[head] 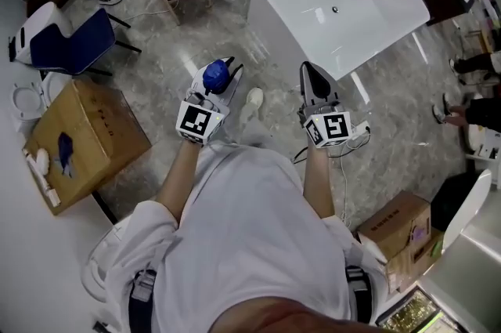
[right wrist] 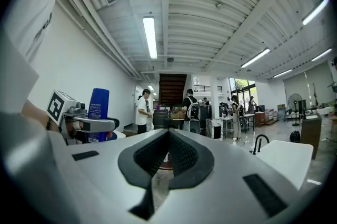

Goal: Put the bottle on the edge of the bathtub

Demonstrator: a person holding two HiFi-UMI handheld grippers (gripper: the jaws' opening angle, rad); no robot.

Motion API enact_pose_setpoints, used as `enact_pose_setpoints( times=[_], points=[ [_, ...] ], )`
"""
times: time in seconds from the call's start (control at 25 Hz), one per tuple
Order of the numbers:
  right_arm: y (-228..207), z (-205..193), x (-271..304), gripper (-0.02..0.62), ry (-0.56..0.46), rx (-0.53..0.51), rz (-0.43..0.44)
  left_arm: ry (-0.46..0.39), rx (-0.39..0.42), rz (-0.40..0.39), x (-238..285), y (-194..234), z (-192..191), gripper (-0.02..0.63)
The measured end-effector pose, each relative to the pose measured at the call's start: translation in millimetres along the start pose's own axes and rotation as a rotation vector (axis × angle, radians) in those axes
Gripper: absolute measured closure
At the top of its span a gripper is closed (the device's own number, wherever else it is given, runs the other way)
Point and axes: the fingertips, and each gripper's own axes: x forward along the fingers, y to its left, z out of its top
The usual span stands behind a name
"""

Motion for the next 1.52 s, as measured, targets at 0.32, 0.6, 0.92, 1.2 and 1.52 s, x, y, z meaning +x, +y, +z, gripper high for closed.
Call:
enact_pose_setpoints(
  times=[0.32, 0.6, 0.92, 1.2, 1.52],
  points=[
    [-95.5, -15.7, 81.0, 0.594, 0.014, 0.042, 0.042, 0.046, -0.016, -0.038, 118.7, 50.7, -6.5, 0.514],
    [-156.3, -21.7, 139.9, 0.594, 0.032, 0.059, 0.1, 0.092, -0.036, -0.088, 206.6, 73.4, -18.7, 0.514],
    [-218.1, -36.8, 184.6, 0.594, 0.079, 0.078, 0.103, 0.105, -0.033, -0.118, 290.8, 97.5, -26.1, 0.514],
    [-271.2, -44.2, 224.5, 0.594, 0.094, 0.091, 0.068, 0.08, -0.022, -0.135, 369.6, 136.7, -31.9, 0.514],
    [-336.1, -40.5, 297.5, 0.594, 0.074, 0.074, -0.032, 0.04, -0.04, -0.213, 470.4, 195.7, -43.0, 0.514]
  ],
)
